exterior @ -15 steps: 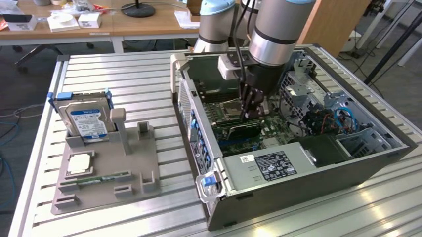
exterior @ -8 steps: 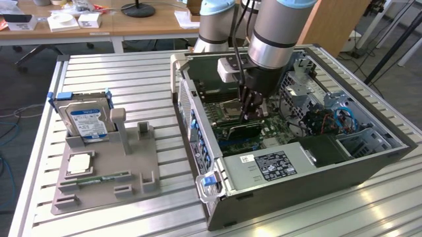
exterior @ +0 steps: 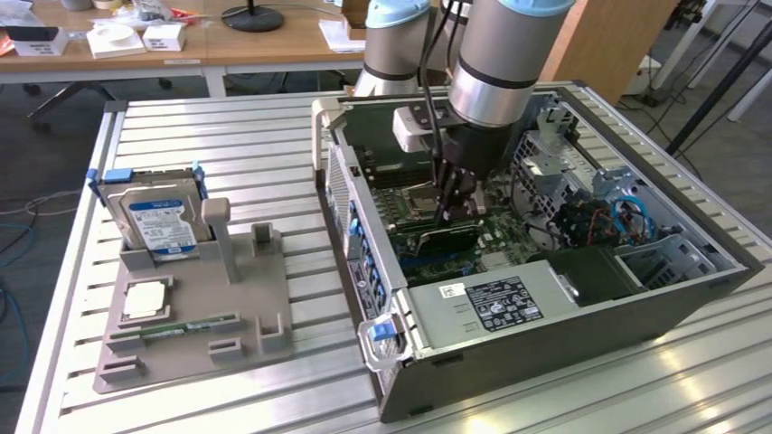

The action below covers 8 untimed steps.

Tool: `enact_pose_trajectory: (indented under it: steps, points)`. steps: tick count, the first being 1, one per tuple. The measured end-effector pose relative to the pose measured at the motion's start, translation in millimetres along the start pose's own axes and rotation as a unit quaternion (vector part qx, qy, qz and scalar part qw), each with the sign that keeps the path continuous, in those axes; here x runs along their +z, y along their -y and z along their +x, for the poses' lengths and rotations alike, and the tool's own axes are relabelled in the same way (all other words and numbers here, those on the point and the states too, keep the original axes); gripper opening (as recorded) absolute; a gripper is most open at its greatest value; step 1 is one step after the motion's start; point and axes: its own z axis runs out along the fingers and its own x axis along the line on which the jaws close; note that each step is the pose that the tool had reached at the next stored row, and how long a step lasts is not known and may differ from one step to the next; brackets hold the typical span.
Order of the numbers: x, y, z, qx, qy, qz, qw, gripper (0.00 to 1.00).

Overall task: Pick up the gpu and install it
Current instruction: 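Press down on the gpu until it lock into place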

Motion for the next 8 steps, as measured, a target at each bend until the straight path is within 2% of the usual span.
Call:
enact_pose_trajectory:
  steps: [8]
  points:
    - [3.7, 0.1, -0.1, 0.0, 0.0001, 0.0001, 1.0, 0.1]
